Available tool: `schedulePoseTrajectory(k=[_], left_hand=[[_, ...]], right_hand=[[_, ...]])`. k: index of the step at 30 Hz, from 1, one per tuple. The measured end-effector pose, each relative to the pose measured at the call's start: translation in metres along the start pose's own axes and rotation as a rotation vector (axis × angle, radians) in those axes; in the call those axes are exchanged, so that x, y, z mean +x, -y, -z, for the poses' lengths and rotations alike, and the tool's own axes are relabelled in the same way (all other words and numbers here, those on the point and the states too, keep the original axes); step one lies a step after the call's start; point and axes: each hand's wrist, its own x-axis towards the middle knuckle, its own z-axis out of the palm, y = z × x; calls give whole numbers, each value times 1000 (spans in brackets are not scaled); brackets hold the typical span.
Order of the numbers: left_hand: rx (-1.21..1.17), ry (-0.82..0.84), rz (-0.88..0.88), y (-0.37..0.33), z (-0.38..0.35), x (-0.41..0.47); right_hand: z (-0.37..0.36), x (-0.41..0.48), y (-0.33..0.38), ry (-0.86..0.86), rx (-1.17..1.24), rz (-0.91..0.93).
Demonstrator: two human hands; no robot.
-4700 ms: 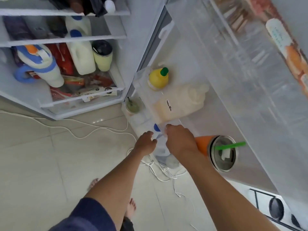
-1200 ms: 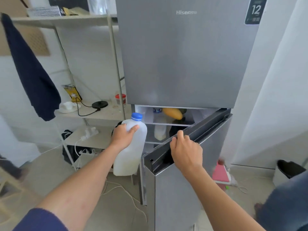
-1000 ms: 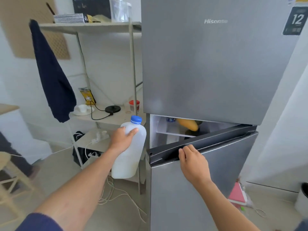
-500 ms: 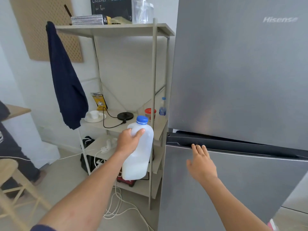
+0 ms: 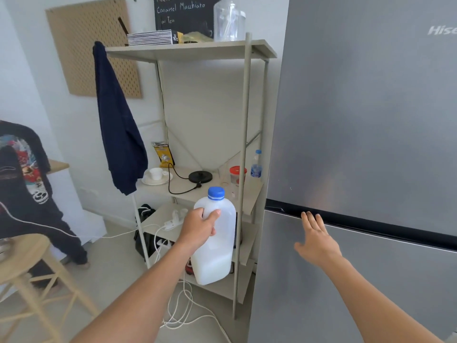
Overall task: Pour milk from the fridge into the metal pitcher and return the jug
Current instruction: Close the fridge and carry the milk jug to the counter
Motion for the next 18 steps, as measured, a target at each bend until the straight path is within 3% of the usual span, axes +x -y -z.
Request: schedulePoseTrajectory(k=[7,10,13,18], left_hand=[[3,-81,95,1,8,-42],[-20,-139,150,4,11,-66],[-56,-183,189,4,17,-94],[-39,-268,193,3,32,-149]], right_hand=[[-6,-20,9,-22,183,70],[-29,-54,36,121,457,156],[-62,-102,69,309,558,289],[-110,-169,108,443,794,378]])
